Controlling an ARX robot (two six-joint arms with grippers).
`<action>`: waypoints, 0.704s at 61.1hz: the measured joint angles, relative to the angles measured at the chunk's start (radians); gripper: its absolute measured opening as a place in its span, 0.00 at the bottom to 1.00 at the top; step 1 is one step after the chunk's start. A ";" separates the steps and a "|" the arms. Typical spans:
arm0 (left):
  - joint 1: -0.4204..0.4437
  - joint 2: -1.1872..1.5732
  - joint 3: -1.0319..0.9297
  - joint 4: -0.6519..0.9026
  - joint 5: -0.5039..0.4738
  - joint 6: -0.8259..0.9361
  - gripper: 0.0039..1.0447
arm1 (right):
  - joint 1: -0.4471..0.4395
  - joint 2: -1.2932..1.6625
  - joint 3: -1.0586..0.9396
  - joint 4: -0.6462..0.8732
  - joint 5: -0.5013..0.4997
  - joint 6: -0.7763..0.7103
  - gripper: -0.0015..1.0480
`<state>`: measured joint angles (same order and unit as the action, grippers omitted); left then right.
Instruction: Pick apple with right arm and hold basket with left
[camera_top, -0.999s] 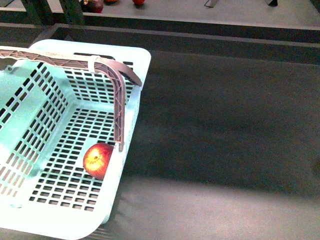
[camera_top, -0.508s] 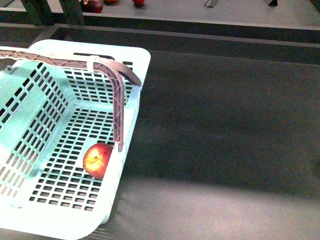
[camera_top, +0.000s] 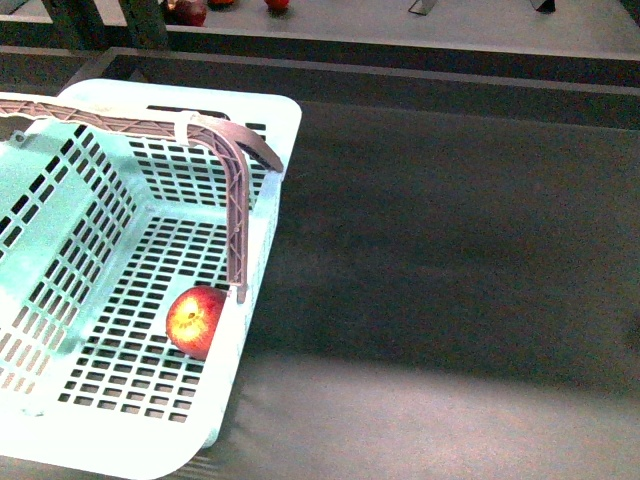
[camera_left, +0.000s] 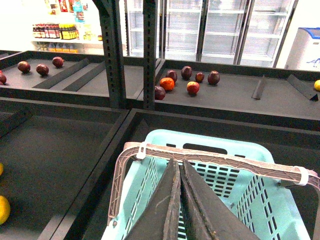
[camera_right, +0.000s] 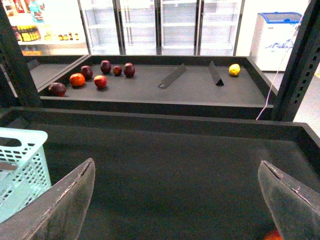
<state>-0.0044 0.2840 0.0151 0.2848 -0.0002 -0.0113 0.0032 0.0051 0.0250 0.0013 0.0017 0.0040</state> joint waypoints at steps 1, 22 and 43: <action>0.000 -0.003 0.000 -0.003 0.000 0.000 0.03 | 0.000 0.000 0.000 0.000 0.000 0.000 0.91; 0.000 -0.169 0.000 -0.195 0.000 0.000 0.03 | 0.000 0.000 0.000 0.000 0.000 0.000 0.91; 0.000 -0.278 0.000 -0.283 0.000 0.000 0.03 | 0.000 0.000 0.000 0.000 0.000 0.000 0.91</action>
<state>-0.0044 0.0063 0.0154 0.0017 -0.0002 -0.0109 0.0032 0.0051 0.0250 0.0013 0.0017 0.0036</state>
